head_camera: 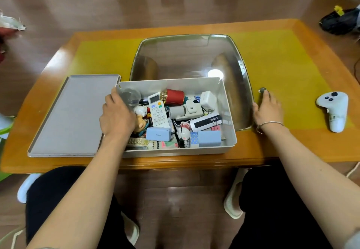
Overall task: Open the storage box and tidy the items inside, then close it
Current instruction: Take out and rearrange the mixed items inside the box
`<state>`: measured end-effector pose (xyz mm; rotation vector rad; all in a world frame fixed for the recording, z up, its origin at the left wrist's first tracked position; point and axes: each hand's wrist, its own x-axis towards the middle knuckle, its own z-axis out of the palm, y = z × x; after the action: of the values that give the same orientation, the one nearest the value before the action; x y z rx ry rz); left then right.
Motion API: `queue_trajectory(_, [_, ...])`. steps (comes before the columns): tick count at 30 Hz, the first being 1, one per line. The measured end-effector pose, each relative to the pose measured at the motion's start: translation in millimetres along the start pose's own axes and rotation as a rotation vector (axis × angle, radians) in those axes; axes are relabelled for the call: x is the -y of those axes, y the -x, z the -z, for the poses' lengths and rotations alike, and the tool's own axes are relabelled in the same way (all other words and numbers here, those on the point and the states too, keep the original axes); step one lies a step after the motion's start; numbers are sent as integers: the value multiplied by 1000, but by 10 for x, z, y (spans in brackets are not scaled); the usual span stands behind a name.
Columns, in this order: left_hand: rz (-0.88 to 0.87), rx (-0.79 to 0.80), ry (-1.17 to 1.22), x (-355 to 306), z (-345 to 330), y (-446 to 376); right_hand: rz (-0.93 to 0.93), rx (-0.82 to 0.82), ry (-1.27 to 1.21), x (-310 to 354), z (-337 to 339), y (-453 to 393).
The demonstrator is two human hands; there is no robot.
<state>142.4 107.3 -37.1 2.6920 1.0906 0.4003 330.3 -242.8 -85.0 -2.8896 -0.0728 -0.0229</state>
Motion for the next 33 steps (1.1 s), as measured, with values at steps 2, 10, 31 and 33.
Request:
queue_trajectory(2, [-3,0,-21,-4,-3,11,53,-78,30,27,9,41])
queue_trajectory(10, [13,13,-31,-6,-7,17,86,-104,-79,62,-5,155])
queue_trajectory(31, [-79,-95,-93,-17,-25,45,108,-143,-616,489,206,199])
queue_trajectory(33, [-112,-140,-63,-37,-14,47,120,-185,-687,563,291,234])
